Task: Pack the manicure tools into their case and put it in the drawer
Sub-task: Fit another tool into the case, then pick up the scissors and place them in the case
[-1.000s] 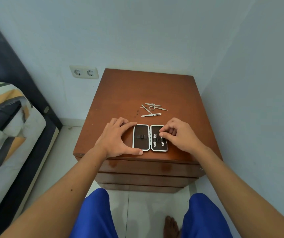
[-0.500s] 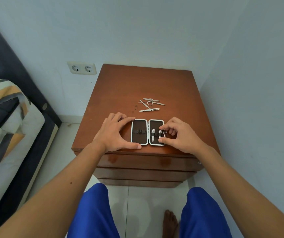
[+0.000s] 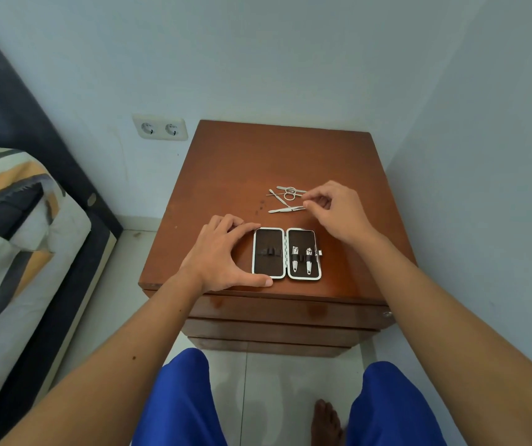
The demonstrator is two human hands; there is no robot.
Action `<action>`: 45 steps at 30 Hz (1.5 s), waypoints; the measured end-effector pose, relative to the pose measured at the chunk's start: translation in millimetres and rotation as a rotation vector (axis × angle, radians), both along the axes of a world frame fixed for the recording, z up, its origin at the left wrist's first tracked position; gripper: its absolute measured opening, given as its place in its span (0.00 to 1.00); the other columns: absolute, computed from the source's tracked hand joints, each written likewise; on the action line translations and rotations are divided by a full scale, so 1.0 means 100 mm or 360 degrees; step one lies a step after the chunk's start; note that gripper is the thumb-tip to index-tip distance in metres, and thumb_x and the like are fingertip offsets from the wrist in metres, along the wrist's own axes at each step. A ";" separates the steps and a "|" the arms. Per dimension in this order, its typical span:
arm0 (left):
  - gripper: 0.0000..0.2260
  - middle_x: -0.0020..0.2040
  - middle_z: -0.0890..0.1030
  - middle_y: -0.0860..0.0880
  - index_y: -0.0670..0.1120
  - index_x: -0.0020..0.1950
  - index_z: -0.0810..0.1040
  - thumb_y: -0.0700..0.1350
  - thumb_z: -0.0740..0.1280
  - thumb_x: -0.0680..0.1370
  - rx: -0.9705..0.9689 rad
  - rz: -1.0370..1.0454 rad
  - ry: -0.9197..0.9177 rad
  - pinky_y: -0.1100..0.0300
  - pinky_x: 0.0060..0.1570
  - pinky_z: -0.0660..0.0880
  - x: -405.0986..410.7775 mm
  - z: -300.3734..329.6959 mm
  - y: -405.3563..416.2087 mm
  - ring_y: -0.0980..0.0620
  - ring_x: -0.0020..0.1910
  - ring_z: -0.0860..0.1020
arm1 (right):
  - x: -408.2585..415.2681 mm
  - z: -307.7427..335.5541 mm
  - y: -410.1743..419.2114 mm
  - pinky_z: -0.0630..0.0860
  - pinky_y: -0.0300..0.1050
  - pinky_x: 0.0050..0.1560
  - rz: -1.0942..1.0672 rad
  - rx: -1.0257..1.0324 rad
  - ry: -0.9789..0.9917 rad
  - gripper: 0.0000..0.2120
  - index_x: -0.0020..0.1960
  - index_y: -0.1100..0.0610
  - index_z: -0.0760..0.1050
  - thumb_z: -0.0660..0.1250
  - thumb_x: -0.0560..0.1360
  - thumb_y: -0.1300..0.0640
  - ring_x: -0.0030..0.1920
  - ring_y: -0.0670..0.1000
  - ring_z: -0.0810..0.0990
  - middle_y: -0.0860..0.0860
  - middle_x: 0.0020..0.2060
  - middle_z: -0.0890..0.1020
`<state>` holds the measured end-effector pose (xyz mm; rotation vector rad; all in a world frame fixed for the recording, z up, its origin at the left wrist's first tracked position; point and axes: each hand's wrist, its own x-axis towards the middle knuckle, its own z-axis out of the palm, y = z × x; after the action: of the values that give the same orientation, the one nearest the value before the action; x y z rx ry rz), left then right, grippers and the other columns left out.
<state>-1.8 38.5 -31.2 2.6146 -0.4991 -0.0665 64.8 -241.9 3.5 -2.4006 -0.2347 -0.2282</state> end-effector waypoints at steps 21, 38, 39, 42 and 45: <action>0.51 0.68 0.69 0.58 0.59 0.80 0.67 0.82 0.70 0.62 -0.0007 -0.0023 -0.0032 0.51 0.71 0.68 0.00 0.00 0.01 0.55 0.67 0.64 | 0.41 -0.15 0.08 0.78 0.51 0.54 -0.0118 -0.0246 0.0112 0.02 0.49 0.51 0.87 0.75 0.77 0.54 0.48 0.51 0.79 0.48 0.47 0.79; 0.51 0.69 0.68 0.59 0.60 0.80 0.66 0.82 0.70 0.62 0.0000 -0.0014 -0.0016 0.52 0.72 0.67 0.01 0.00 0.01 0.56 0.68 0.63 | 0.06 0.08 0.01 0.79 0.44 0.46 -0.0083 0.0746 0.0305 0.10 0.59 0.54 0.75 0.69 0.81 0.65 0.36 0.45 0.80 0.51 0.42 0.82; 0.51 0.69 0.68 0.59 0.60 0.80 0.66 0.82 0.69 0.62 0.0005 -0.0013 -0.0018 0.52 0.72 0.67 0.01 0.00 0.01 0.56 0.68 0.63 | 0.01 0.08 0.01 0.78 0.41 0.45 -0.0040 0.0789 0.0325 0.15 0.64 0.53 0.73 0.69 0.81 0.66 0.36 0.44 0.80 0.51 0.41 0.82; 0.51 0.70 0.68 0.58 0.60 0.80 0.67 0.82 0.69 0.61 0.0011 -0.0011 -0.0023 0.52 0.72 0.66 0.00 0.01 0.00 0.55 0.68 0.63 | -0.10 0.04 0.00 0.78 0.38 0.43 0.0073 0.0828 0.0371 0.25 0.71 0.48 0.68 0.68 0.80 0.68 0.37 0.46 0.80 0.54 0.40 0.81; 0.51 0.70 0.68 0.58 0.61 0.80 0.66 0.82 0.69 0.62 0.0014 -0.0002 -0.0003 0.51 0.72 0.67 -0.01 0.00 0.00 0.55 0.69 0.63 | -0.19 -0.01 -0.03 0.78 0.42 0.43 0.0154 0.0763 0.0375 0.23 0.71 0.51 0.72 0.68 0.80 0.69 0.38 0.48 0.80 0.55 0.41 0.79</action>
<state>-2.4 38.4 -30.8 2.6234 -0.5021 -0.0667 46.3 -244.8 2.4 -1.9130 -0.1636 0.0428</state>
